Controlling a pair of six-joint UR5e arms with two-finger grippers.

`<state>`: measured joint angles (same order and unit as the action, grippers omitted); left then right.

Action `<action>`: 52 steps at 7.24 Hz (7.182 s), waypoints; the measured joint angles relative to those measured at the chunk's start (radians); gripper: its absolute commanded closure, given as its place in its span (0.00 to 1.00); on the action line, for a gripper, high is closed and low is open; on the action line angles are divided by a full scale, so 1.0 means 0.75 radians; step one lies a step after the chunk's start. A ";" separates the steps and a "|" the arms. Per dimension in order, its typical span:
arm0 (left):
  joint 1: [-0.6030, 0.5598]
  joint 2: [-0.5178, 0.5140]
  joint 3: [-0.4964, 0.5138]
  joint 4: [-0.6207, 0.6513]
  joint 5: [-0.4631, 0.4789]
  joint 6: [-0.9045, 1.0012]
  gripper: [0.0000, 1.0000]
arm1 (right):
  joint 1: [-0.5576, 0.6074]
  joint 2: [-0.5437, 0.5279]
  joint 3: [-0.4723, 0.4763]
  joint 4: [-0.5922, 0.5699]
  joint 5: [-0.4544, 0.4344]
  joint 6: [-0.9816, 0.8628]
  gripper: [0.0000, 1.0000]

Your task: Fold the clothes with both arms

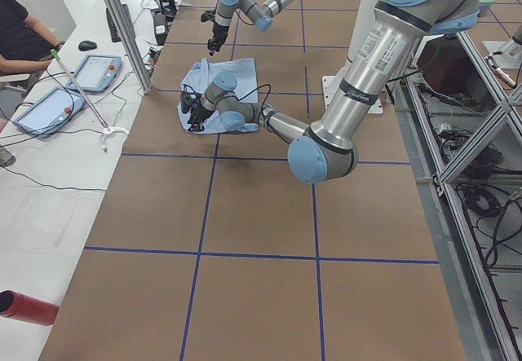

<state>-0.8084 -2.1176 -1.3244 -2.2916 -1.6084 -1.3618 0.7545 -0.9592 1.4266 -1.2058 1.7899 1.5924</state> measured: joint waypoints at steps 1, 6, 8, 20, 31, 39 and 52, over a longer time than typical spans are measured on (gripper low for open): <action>0.000 0.002 -0.001 -0.001 -0.001 0.000 0.55 | -0.058 -0.119 0.124 0.002 0.003 0.095 0.35; 0.002 0.003 -0.032 0.014 -0.003 -0.011 0.55 | -0.210 -0.365 0.348 0.004 -0.027 0.230 0.37; 0.002 0.005 -0.031 0.016 -0.001 -0.010 0.55 | -0.244 -0.361 0.348 0.004 -0.069 0.245 0.92; 0.015 0.049 -0.163 0.018 -0.088 -0.021 0.48 | -0.422 -0.828 0.975 -0.014 0.145 0.431 1.00; 0.505 0.219 -0.651 0.318 -0.269 -0.526 0.48 | -0.192 -0.756 0.956 -0.016 0.352 0.417 0.00; 0.602 0.201 -0.635 0.400 -0.072 -0.434 0.57 | -0.165 -0.743 0.933 -0.016 0.352 0.401 0.00; 0.256 -0.015 -0.245 0.132 0.044 0.616 1.00 | -0.104 -0.733 0.925 -0.016 0.342 0.397 0.00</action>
<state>-0.6164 -2.1292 -1.5081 -2.1925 -1.5754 -0.8994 0.6766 -1.5091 2.1204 -1.2180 2.0466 1.8903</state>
